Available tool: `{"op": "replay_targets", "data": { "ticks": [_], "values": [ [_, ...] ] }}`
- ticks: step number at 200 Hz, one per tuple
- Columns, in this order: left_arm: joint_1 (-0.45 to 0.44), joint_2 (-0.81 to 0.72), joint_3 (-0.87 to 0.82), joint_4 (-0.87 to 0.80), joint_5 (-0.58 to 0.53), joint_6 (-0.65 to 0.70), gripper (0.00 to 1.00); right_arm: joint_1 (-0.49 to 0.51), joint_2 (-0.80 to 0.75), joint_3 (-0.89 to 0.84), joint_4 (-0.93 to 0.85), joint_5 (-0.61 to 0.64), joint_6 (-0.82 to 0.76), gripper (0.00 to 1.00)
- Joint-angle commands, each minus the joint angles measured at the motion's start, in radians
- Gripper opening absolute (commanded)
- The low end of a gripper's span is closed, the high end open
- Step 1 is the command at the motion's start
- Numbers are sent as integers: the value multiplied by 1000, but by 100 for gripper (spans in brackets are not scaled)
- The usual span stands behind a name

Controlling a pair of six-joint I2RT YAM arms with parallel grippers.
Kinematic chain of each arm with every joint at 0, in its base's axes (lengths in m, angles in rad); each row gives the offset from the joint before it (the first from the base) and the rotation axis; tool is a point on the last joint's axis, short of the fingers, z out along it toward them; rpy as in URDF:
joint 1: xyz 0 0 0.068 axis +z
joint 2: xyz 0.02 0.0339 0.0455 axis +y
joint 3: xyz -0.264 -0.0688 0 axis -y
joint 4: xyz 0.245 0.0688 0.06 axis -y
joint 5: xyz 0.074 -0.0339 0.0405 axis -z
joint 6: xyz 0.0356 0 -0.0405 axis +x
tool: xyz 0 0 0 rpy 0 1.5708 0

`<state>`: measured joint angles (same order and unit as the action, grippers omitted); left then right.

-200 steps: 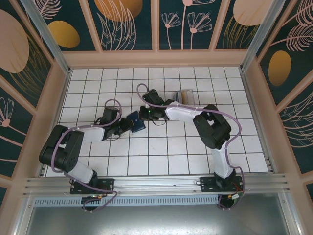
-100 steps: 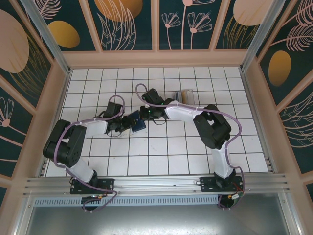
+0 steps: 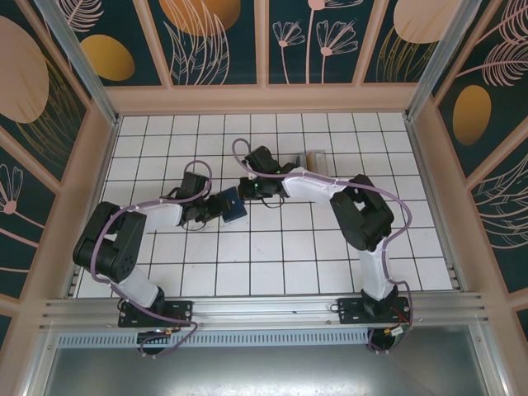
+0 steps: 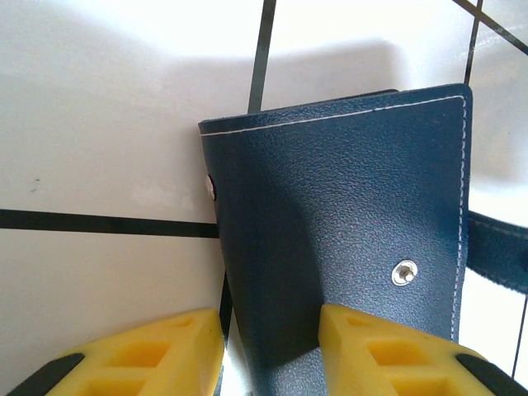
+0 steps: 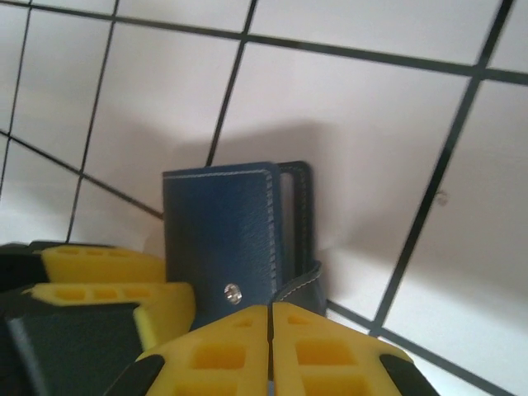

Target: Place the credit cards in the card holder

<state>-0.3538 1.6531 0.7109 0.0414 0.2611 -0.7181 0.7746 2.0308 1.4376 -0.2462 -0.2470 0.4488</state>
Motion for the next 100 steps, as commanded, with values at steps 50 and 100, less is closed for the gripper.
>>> {"op": "replay_targets", "data": {
  "ticks": [50, 100],
  "values": [
    [1, 95, -19, 23, -90, -16, 32, 35, 118, 107, -66, -26, -54, 10],
    [2, 66, -34, 21, -93, -17, 30, 35, 132, 119, -81, 24, -35, 11]
  ]
}}
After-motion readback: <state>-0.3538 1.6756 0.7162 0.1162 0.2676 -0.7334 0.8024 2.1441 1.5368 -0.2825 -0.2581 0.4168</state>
